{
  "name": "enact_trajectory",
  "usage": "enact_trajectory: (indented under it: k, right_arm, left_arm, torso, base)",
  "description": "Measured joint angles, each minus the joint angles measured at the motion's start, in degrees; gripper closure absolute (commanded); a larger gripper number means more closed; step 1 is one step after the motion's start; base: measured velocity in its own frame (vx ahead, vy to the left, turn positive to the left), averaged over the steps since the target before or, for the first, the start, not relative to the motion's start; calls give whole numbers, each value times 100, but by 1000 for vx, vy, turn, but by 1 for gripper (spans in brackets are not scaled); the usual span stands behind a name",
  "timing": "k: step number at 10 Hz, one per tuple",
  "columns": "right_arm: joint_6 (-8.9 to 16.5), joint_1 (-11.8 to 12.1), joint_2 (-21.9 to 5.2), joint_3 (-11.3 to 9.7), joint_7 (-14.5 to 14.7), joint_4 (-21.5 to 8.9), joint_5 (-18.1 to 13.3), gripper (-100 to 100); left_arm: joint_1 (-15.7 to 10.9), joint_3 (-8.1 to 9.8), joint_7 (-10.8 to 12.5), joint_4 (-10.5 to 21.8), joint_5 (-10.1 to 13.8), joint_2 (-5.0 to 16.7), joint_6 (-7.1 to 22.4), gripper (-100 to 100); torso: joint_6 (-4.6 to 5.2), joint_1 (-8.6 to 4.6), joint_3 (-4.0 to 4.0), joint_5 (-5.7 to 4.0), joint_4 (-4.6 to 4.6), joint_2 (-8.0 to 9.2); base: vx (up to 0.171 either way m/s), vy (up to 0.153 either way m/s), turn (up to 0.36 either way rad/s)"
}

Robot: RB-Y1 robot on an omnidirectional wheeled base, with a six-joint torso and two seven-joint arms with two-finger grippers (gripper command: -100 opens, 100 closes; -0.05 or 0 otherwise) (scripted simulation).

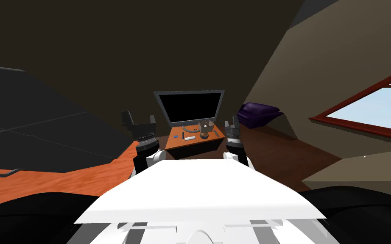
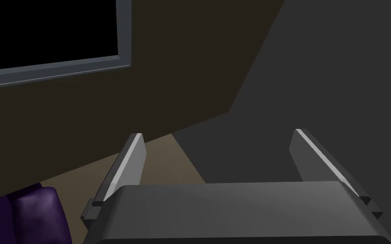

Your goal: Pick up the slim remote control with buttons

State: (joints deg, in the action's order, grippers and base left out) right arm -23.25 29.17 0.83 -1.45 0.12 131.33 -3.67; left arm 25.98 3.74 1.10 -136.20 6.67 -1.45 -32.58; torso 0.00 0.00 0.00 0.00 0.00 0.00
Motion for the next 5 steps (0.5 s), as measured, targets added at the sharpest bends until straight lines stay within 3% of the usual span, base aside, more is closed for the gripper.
enact_trajectory:
  k: [3,5]
  right_arm:
    - [-50,17,-408,-99,40,-130,-9,-100]
    - [-74,31,-752,-225,88,-280,-18,-100]
  left_arm:
    - [-1,0,0,0,0,0,0,0]
    - [-1,0,0,0,0,0,0,0]
  torso:
    - [-2,-6,7,-1,3,12]
    - [-2,-6,13,-1,5,23]
  base:
    - [-37,-13,165]
    - [-75,-7,302]
